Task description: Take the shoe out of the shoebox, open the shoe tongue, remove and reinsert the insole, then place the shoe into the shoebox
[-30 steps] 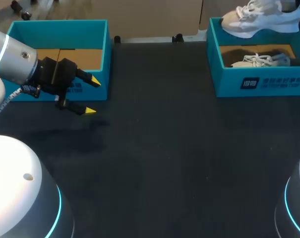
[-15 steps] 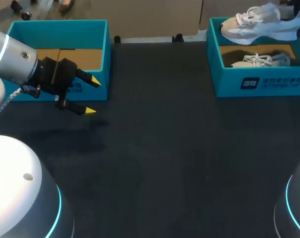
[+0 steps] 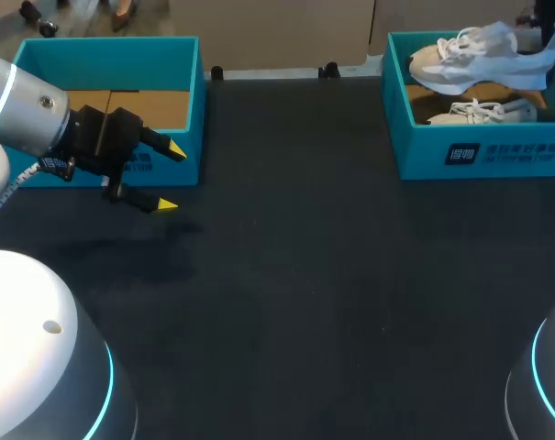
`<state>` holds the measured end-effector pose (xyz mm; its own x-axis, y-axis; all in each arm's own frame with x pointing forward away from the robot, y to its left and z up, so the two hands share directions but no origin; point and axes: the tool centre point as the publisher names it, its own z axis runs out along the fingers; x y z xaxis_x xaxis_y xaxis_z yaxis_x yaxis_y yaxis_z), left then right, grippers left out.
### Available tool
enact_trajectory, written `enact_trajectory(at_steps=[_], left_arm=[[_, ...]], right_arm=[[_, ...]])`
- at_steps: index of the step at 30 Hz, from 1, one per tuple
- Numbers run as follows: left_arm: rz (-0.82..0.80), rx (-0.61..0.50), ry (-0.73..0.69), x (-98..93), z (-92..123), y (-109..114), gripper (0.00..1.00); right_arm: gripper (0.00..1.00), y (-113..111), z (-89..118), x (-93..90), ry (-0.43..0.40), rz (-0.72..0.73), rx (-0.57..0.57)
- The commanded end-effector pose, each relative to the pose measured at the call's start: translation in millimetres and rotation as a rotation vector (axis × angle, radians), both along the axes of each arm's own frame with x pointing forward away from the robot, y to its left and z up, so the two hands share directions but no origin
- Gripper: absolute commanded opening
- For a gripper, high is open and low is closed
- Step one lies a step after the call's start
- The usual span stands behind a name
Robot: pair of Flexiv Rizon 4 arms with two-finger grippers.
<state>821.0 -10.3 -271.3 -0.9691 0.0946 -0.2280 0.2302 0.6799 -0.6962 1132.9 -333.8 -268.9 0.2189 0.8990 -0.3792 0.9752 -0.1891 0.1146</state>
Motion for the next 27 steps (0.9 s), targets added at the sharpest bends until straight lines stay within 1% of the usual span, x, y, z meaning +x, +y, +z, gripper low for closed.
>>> enact_trajectory(at_steps=[1,16,27], left_arm=[[0.001,0.003,0.000,-1.0,0.7,0.2,1.00],[0.001,0.003,0.000,-1.0,0.7,0.2,1.00],[0.001,0.003,0.000,-1.0,0.7,0.2,1.00]], right_arm=[[0.00,-1.3,-5.5,9.1,0.010,-0.003,-0.003],[0.00,-7.7,-23.1,22.1,0.016,-0.015,-0.024],[0.00,-15.9,-41.0,23.9,0.029,-0.030,-0.046]])
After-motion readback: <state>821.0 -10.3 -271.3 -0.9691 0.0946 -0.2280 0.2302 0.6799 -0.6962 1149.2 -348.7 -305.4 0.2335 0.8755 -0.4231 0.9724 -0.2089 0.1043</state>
